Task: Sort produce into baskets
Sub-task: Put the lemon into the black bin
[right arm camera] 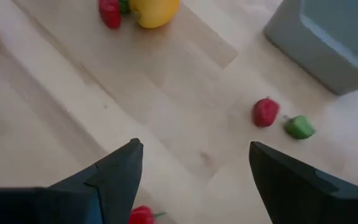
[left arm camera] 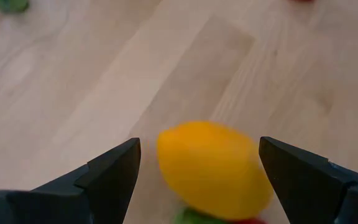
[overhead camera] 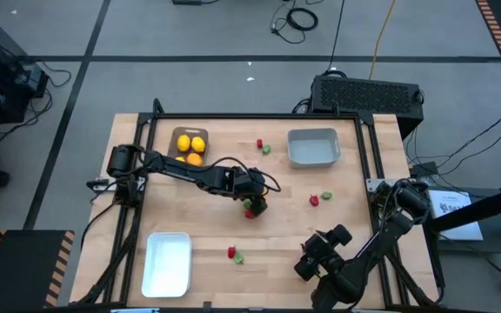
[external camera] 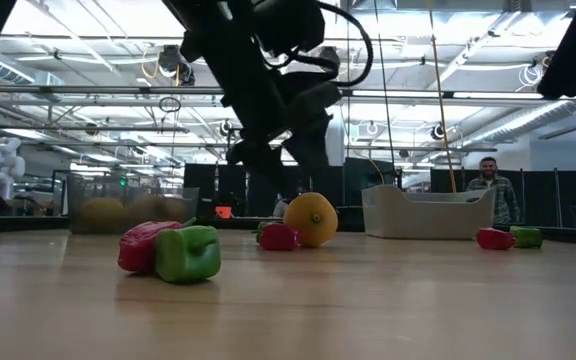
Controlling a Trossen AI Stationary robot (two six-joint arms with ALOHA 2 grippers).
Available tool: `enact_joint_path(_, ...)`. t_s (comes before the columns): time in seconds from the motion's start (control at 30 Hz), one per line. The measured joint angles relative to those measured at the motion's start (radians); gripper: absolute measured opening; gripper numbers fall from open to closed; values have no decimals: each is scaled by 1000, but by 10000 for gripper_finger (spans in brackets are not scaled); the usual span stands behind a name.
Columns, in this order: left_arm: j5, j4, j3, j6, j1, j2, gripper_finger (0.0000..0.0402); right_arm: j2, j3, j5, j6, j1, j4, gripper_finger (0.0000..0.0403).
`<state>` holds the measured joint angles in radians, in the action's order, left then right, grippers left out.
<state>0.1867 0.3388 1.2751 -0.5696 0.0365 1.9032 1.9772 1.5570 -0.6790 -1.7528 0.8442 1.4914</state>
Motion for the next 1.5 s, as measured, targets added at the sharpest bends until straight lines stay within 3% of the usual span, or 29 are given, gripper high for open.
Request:
enact_joint_path(0.13, -22, -11, 2, 61, -29, -2, 334, -15, 0, 4, 45, -18, 14, 281)
enact_joint_path(0.33, -193, -6, 2, 131, -67, -7, 334, -60, 0, 2, 116, -70, 4, 281)
enact_joint_path(0.43, -218, 3, 2, 160, -78, -8, 334, -83, 0, -23, 111, -112, 5, 281)
enact_joint_path(0.6, -41, 54, 1, 307, -116, -116, 334, -93, 0, -35, 125, -234, -28, 281)
enact_joint_path(0.9, 211, 249, -124, 375, -168, -493, 334, -93, 1, 29, 474, -481, -273, 281)
enact_joint_path(1.17, 234, 37, -361, 379, -174, -727, 334, -93, 1, 102, 545, -654, -547, 281)
enact_joint_path(1.5, 232, -13, -483, 387, -176, -745, 334, -19, 2, 121, 562, -694, -671, 281)
